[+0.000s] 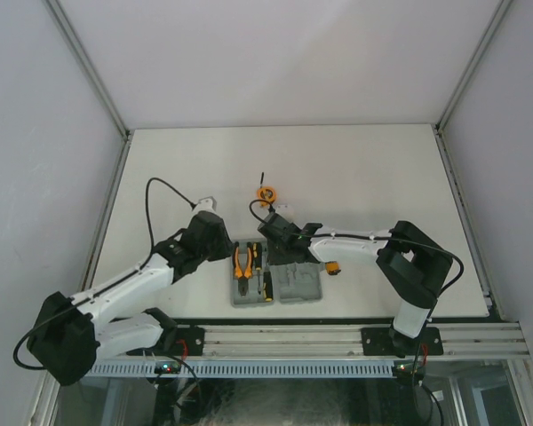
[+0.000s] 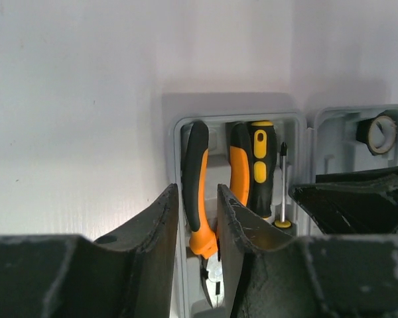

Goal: Sort the tools into containers
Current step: Adjust the storage box at the center of the board.

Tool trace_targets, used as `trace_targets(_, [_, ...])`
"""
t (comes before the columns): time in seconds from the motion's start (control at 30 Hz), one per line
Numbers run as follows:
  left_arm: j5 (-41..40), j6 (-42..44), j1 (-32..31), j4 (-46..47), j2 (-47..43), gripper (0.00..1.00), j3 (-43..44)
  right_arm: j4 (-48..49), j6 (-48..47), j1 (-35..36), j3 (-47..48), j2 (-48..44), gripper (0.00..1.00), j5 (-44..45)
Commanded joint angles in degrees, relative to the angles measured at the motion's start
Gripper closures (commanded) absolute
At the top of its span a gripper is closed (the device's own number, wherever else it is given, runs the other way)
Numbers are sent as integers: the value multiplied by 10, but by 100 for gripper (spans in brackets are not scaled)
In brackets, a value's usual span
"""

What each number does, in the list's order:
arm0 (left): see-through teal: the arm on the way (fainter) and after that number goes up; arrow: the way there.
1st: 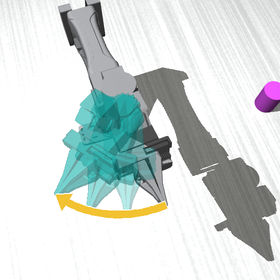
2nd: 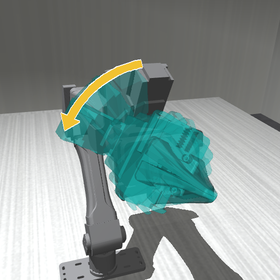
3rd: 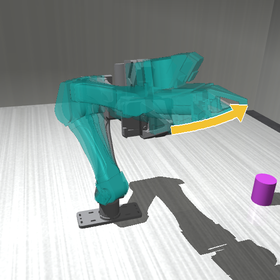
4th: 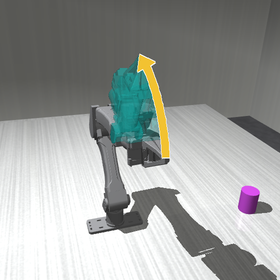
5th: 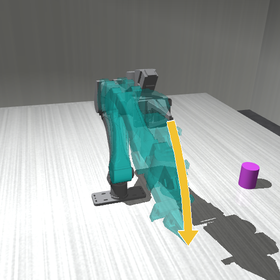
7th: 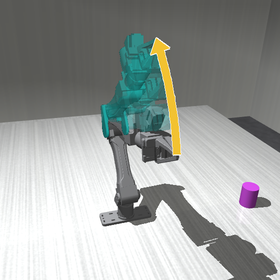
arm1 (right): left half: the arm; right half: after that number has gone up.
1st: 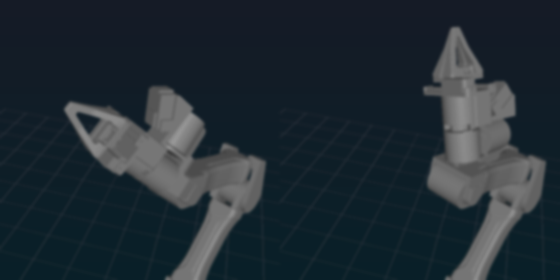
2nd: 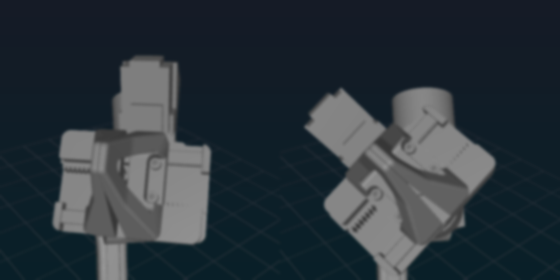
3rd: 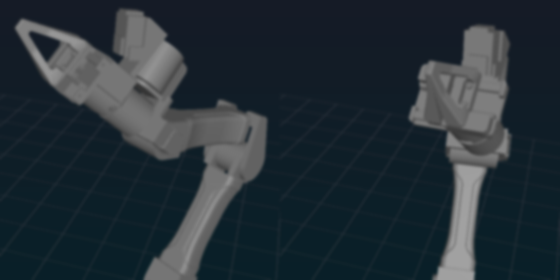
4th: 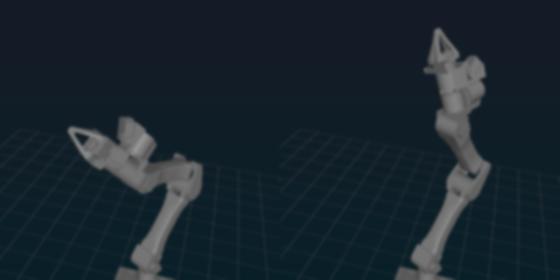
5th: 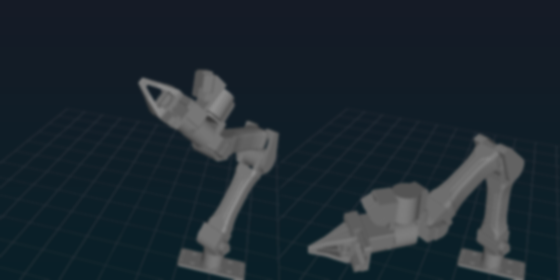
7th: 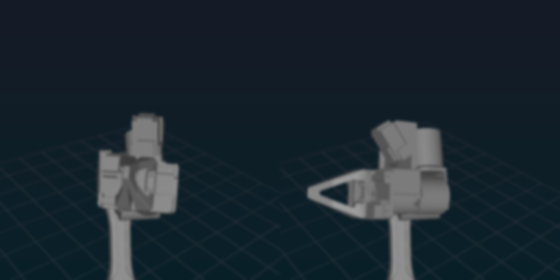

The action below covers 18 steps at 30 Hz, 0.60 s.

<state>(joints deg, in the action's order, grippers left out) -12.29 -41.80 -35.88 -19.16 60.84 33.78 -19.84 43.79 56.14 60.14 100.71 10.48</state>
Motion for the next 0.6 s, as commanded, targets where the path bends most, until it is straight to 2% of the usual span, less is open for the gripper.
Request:
trace_targets(0.0, [-13,21,-6,23,46,66,45,-54,4,8,-25,11,90,-11])
trace_targets(0.3, [-21,55,-14,37,122,68,86,-45,4,8,-34,12,92,-14])
trace_targets(0.57, [-22,76,-15,47,181,74,108,-42,6,9,-41,11,93,-14])
